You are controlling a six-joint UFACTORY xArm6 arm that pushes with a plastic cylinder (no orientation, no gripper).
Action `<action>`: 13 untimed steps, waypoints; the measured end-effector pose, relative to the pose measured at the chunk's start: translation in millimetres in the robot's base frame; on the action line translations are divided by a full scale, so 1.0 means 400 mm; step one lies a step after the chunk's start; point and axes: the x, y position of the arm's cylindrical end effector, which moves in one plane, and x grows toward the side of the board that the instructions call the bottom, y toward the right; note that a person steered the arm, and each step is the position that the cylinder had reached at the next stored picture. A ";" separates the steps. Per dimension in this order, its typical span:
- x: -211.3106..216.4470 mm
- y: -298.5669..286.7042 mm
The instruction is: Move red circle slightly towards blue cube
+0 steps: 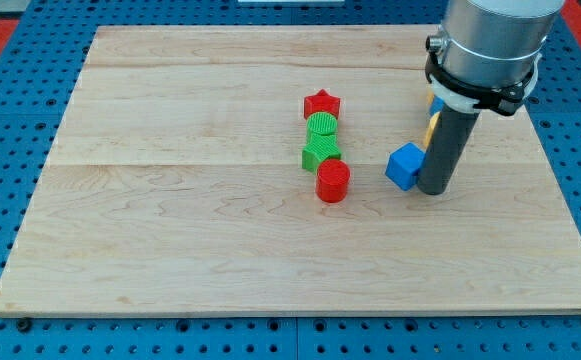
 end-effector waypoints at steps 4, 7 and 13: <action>0.101 -0.170; 0.120 -0.528; 0.027 -0.366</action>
